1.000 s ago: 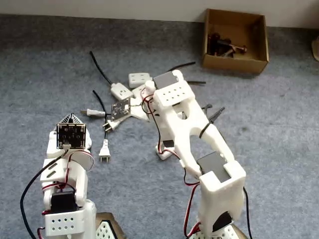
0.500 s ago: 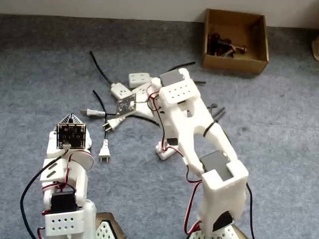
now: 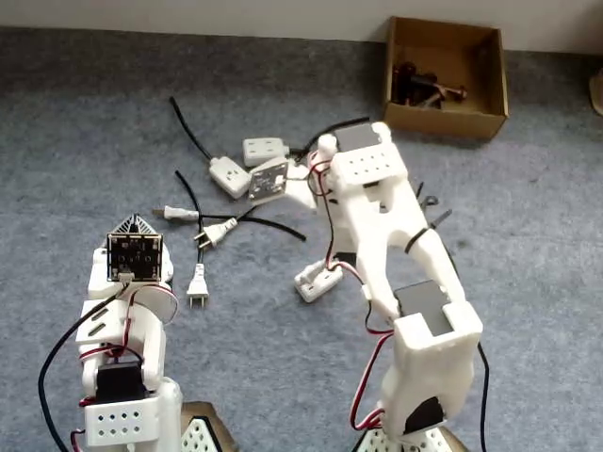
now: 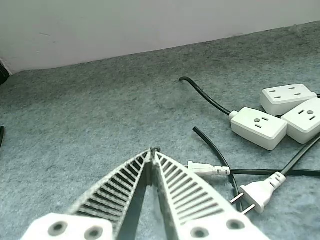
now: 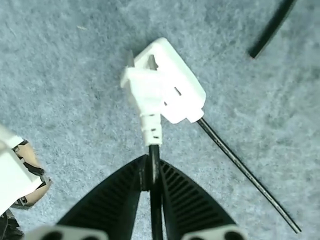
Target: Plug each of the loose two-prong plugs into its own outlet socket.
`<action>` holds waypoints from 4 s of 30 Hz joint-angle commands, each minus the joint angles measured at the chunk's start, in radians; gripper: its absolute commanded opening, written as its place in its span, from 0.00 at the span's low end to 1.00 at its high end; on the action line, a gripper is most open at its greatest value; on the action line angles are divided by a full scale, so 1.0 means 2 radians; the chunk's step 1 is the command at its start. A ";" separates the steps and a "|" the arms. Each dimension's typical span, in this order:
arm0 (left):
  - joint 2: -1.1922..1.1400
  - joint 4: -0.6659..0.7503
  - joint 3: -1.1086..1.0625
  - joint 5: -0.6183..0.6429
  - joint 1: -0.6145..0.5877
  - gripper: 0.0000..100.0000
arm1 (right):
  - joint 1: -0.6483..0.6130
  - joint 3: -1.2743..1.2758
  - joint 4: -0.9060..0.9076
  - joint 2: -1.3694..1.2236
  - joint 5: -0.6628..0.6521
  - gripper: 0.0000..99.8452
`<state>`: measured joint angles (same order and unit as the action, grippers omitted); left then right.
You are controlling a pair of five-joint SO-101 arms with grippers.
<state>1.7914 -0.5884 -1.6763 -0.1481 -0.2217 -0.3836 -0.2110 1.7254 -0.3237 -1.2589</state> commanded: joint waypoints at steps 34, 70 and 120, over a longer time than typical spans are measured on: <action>0.003 0.001 -0.010 -0.005 0.013 0.01 | 0.207 -0.023 -0.053 0.010 -0.012 0.01; 0.002 -0.001 -0.010 -0.005 0.013 0.01 | 0.116 0.102 -0.256 0.012 0.150 0.18; 0.002 -0.002 -0.010 -0.005 0.013 0.01 | 0.116 0.109 -0.225 0.145 0.299 0.28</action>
<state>1.7914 -0.5884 -1.6763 -0.1481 -0.2125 -0.1381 0.0054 1.2958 -0.0982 -0.6697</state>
